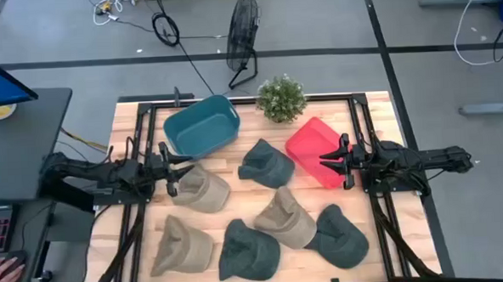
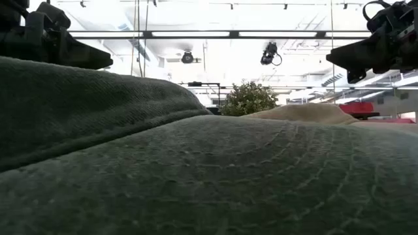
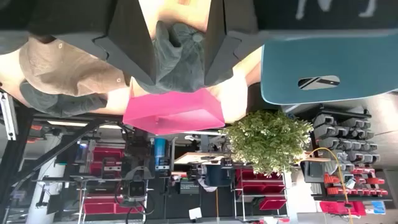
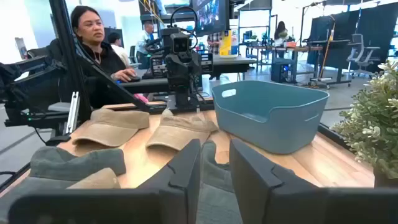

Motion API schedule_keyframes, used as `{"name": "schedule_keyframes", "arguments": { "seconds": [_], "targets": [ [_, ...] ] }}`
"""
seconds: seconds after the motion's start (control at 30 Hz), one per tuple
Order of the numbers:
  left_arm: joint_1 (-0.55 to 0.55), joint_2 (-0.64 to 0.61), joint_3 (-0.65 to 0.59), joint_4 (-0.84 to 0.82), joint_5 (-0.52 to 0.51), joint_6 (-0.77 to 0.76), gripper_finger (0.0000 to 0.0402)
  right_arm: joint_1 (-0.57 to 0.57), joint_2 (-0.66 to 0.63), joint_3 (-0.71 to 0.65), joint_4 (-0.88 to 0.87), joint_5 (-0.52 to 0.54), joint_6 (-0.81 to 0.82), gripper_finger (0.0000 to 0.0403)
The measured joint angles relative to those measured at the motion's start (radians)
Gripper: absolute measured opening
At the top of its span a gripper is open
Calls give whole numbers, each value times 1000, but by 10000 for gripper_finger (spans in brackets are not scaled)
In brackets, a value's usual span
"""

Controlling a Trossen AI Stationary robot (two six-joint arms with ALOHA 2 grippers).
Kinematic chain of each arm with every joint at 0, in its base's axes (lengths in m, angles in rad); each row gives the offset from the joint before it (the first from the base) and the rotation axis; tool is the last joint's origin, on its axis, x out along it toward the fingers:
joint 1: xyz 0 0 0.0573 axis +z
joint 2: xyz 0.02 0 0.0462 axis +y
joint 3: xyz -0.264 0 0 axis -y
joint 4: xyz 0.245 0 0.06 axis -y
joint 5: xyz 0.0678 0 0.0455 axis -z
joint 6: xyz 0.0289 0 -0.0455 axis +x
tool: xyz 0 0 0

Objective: Pick & Place hat

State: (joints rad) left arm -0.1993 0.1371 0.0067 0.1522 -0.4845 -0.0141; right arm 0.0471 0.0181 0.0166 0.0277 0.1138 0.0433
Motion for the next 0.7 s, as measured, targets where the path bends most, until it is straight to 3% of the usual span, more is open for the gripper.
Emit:
{"name": "schedule_keyframes", "arguments": {
  "seconds": [0.7],
  "targets": [
    [0, 0, 0, 49, 0, -1, 138, 0, 0, 0, 0, 0, 0, 91]
  ]
}}
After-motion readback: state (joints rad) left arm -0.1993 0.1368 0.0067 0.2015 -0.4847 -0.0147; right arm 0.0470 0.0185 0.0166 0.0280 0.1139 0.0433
